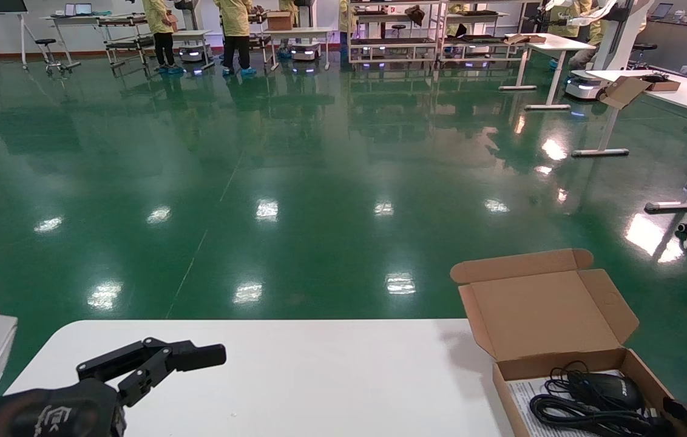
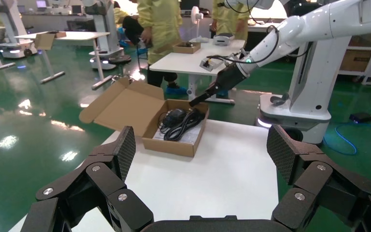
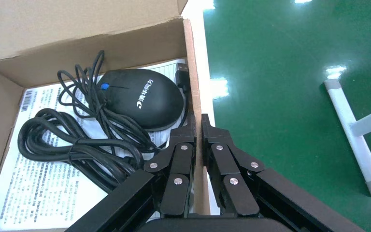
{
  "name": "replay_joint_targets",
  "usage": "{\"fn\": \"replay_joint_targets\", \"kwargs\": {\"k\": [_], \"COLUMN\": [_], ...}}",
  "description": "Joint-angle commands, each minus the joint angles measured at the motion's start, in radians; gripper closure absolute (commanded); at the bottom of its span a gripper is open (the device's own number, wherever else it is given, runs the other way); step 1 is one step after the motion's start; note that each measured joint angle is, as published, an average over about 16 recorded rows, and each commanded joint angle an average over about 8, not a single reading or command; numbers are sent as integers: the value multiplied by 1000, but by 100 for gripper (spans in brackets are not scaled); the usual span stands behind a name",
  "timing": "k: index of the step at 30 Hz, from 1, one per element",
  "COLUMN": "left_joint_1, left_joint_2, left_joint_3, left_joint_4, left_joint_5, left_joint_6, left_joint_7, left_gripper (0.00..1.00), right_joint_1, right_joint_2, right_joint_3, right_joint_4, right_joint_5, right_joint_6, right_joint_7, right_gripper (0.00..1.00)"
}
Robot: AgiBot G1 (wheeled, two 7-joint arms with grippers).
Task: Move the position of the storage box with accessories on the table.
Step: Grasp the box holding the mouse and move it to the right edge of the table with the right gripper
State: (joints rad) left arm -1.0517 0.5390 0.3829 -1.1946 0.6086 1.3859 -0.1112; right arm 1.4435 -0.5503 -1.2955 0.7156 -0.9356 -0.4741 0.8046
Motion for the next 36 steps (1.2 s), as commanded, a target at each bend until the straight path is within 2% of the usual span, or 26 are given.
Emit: {"fn": "replay_joint_targets", "kwargs": {"k": [1, 12, 17, 23, 36], "left_joint_1": [0, 0, 0, 0, 0], "left_joint_2": [0, 0, 0, 0, 0], "left_joint_3": [0, 0, 0, 0, 0], "left_joint_4": [0, 0, 0, 0, 0], "left_joint_5": [0, 0, 0, 0, 0], "left_joint_6": [0, 0, 0, 0, 0], "left_joint_7": [0, 0, 0, 0, 0], "left_gripper": [0, 0, 0, 0, 0], "right_joint_1": [-21, -80, -83, -64, -9], "right_joint_2": [-1, -89, -143, -192, -268], "right_joint_3": [6, 55, 78, 101, 150], "right_joint_4": [1, -28, -79, -169, -369], "right_joint_5": [12, 36, 39, 38, 54], "right_joint_6": [17, 144, 169, 146, 32], "right_joint_7": [-11, -109, -158, -220, -381], "right_gripper": [100, 100, 100, 100, 100]}}
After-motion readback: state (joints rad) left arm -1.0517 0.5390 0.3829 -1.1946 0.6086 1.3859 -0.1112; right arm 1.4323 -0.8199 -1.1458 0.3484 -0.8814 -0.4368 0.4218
